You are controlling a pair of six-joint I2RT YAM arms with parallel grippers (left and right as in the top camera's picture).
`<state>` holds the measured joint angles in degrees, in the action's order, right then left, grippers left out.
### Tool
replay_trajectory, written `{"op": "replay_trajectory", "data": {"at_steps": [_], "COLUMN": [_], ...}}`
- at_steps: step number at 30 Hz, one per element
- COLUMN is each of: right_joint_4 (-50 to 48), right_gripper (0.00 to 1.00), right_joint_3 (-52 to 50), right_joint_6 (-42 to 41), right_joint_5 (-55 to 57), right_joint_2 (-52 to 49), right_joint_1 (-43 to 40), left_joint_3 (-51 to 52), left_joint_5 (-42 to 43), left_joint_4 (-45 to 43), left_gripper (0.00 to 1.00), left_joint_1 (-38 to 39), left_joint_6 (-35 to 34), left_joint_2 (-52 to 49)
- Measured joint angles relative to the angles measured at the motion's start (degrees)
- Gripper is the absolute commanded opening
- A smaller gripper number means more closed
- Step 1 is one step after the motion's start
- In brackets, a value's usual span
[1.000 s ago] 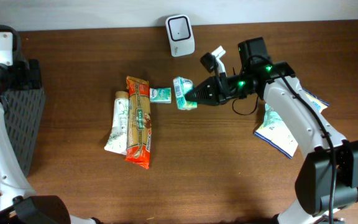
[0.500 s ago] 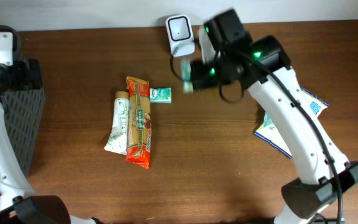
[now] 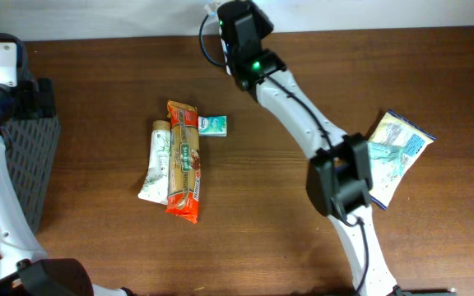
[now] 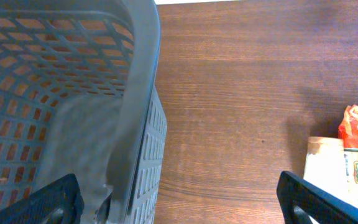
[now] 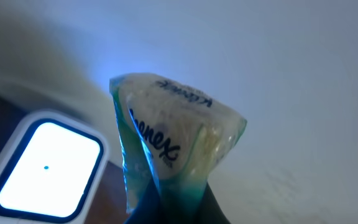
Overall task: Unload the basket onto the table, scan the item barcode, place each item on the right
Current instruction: 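Hold the small tissue pack in front of the barcode scanner, then drop the small tissue pack on the pile at right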
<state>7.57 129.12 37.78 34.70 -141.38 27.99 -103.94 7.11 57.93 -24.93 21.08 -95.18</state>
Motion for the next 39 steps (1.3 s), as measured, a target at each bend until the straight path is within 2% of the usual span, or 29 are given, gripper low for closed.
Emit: {"op": "replay_trajectory", "data": {"at_steps": [3, 6, 14, 18, 22, 29, 32, 35, 39], "right_joint_4": [-5.9, -6.2, -7.0, -1.4, 13.9, 56.0, 70.2, 78.8, 79.5], "right_gripper": [0.04, 0.04, 0.04, 0.04, 0.04, 0.04, 0.04, 0.04, 0.04], "right_joint_3": [0.0, 0.0, 0.0, 0.0, 0.0, 0.4, 0.8, -0.3, -7.5], "right_joint_6": [10.6, 13.7, 15.1, 11.9, 2.2, -31.6, -42.3, -48.2, -53.3], "right_joint_5": [1.3, 1.5, 1.5, 1.5, -0.7, -19.4, -23.2, -24.5, -26.0], "right_joint_2": [-7.0, -8.9, -8.9, -7.9, 1.0, 29.5, 35.0, 34.3, 32.1], "right_joint_1": [0.0, 0.0, 0.0, 0.0, 0.0, -2.0, -7.0, -13.0, -21.6], "left_joint_3": [0.0, 0.0, 0.0, 0.0, 0.0, 0.0, 0.0, 0.0, 0.0], "left_joint_5": [0.0, 0.0, 0.0, 0.0, 0.0, 0.0, 0.0, 0.0, 0.0], "left_joint_4": [0.0, 0.0, 0.0, 0.0, -0.1, 0.0, 0.0, 0.0, -0.1], "left_gripper": [0.99, 0.99, 0.99, 0.99, 0.99, 0.99, 0.99, 0.99, 0.99], "left_joint_1": [0.0, 0.0, 0.0, 0.0, 0.0, 0.0, 0.0, 0.0, 0.0], "left_joint_6": [0.0, 0.0, 0.0, 0.0, 0.0, 0.0, 0.0, 0.0, 0.0], "left_joint_2": [0.0, 0.0, 0.0, 0.0, 0.0, 0.0, 0.0, 0.0, 0.0]}}
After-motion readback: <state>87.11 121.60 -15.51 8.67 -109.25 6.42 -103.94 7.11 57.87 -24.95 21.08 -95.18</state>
